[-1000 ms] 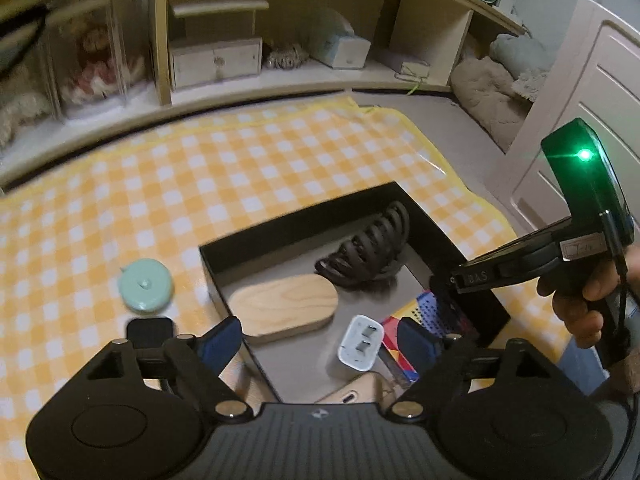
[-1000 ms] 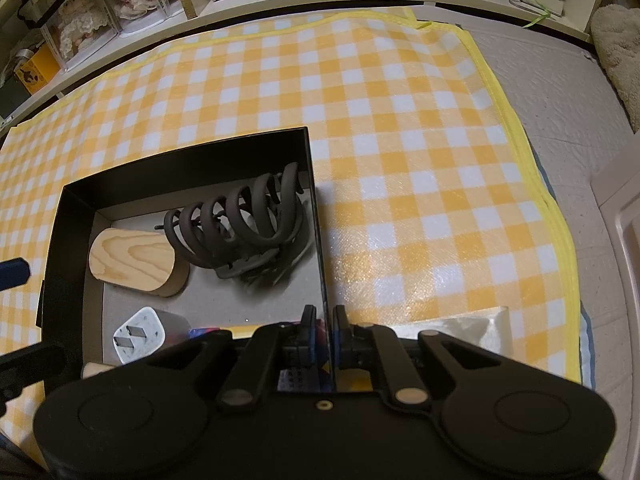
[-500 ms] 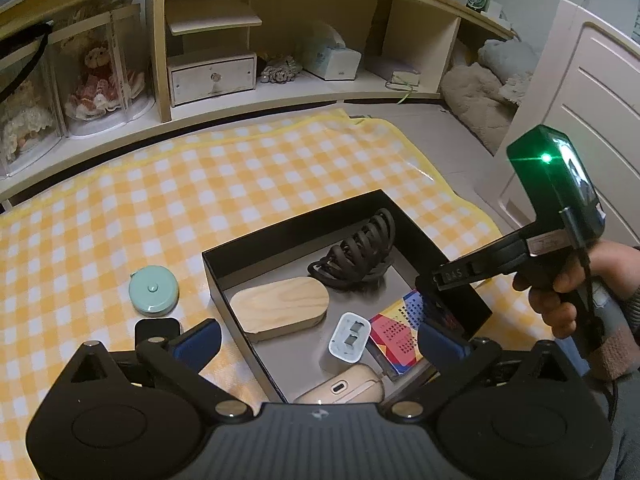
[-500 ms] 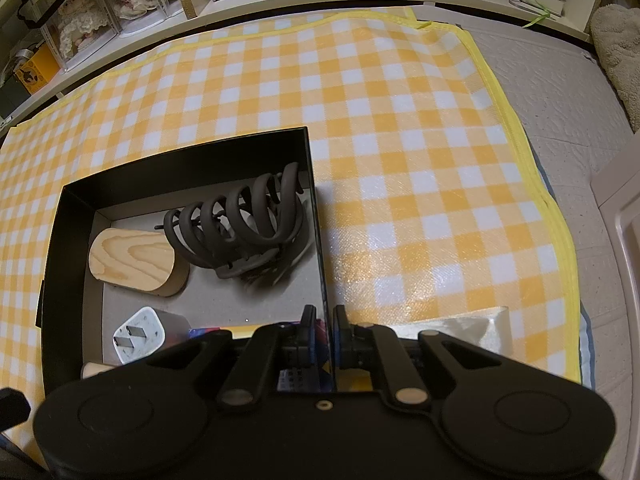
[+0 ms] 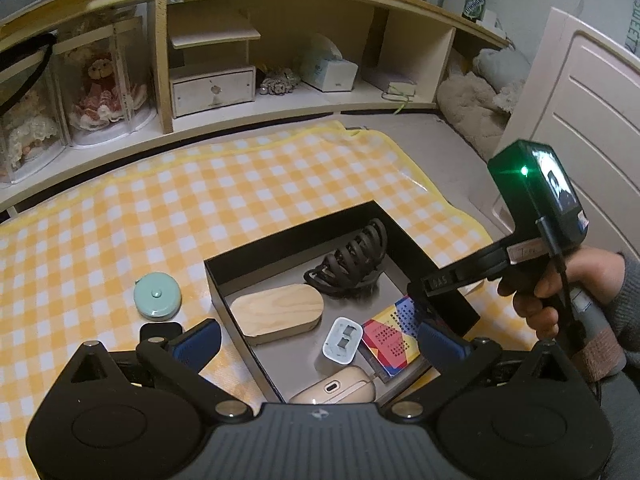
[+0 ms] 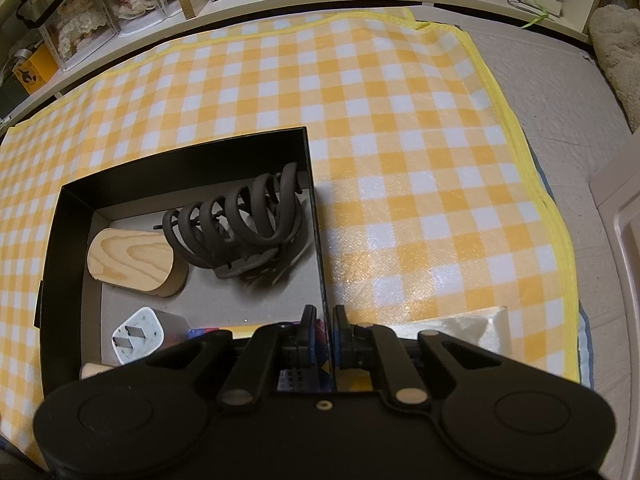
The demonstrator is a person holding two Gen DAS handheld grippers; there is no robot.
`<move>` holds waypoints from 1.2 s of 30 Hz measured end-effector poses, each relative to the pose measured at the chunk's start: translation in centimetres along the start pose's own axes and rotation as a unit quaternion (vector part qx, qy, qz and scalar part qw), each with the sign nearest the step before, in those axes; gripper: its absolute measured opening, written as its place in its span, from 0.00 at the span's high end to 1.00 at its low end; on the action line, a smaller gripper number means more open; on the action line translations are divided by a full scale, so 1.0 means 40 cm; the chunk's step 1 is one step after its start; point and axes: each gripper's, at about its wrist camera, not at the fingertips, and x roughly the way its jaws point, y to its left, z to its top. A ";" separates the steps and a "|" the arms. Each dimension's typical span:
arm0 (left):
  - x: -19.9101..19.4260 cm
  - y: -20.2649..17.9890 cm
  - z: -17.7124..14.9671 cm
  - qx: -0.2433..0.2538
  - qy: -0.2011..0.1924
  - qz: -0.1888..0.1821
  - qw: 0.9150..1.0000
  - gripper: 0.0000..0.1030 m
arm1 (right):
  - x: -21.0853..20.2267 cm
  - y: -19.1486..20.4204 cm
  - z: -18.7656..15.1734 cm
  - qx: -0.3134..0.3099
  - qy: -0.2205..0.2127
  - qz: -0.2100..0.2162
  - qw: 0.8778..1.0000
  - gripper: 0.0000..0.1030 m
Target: Organize rigid objects
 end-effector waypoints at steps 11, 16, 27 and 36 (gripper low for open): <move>-0.068 0.086 0.034 -0.054 -0.043 0.033 0.997 0.00 | -0.011 -0.028 0.016 0.015 -0.010 -0.001 1.000 0.96; -0.084 0.155 0.043 -0.089 -0.059 0.074 0.992 0.00 | -0.011 -0.028 0.017 0.018 -0.010 0.000 1.000 0.96; -0.057 0.280 0.016 -0.153 -0.037 0.115 0.981 0.00 | -0.014 -0.046 0.014 0.035 -0.012 -0.001 0.999 0.95; 0.015 0.293 -0.032 -0.165 0.023 0.105 0.980 0.06 | -0.013 -0.071 0.014 0.069 -0.009 0.004 0.998 0.94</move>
